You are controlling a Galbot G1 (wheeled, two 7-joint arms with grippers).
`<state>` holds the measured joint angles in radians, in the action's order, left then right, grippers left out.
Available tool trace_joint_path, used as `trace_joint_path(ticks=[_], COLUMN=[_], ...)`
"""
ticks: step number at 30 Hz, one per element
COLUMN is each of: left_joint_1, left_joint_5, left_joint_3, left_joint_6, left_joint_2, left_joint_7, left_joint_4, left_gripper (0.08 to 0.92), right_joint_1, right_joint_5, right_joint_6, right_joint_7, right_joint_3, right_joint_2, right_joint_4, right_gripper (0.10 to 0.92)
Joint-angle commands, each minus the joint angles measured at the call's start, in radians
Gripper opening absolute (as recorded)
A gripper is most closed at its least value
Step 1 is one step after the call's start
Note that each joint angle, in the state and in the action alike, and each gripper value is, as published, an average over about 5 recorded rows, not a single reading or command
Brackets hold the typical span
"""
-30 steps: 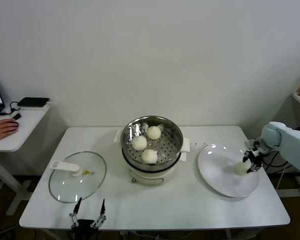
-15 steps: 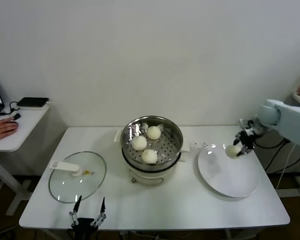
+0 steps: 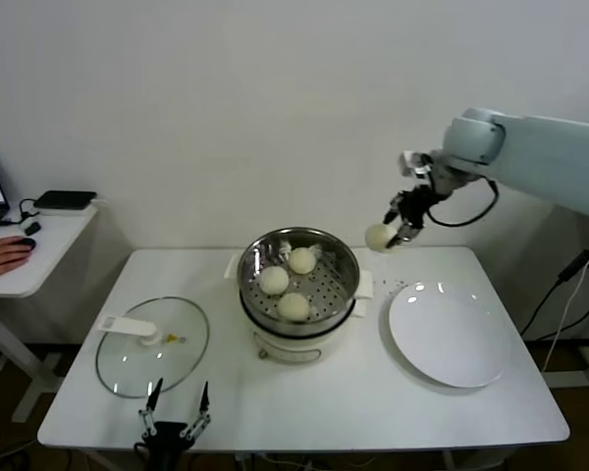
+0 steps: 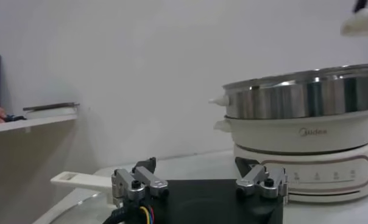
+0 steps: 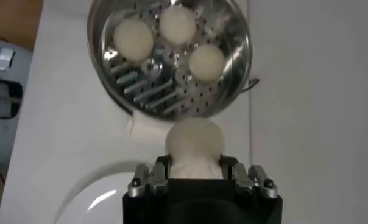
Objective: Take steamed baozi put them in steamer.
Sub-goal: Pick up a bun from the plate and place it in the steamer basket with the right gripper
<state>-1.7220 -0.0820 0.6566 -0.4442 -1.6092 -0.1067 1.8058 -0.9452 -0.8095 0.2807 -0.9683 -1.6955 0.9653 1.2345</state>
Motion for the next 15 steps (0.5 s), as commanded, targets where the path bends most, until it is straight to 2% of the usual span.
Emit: trace_joint_path(ticks=[1,15], left_joint_1=[0.001,0.003], left_joint_5=[0.000,-0.002], left_joint_3=[0.004,0.015], left_joint_6=[0.002,0.002], left_joint_2=[-0.011,-0.014], left_joint_7=[-0.001,-0.001], left_joint_4=[0.000,-0.013], left_gripper=[0.823,0.823], right_joint_1=[0.094,0.340], right_joint_5=[-0.060,0.102], right_joint_6=[0.108,0.144], right_joint_7=[0.078,0.131], right_joint_3=[0.069,0.148], right_joint_2=[0.154,0.185], right_joint_4=[0.026,-0.051], right_gripper=[0.568,0.593])
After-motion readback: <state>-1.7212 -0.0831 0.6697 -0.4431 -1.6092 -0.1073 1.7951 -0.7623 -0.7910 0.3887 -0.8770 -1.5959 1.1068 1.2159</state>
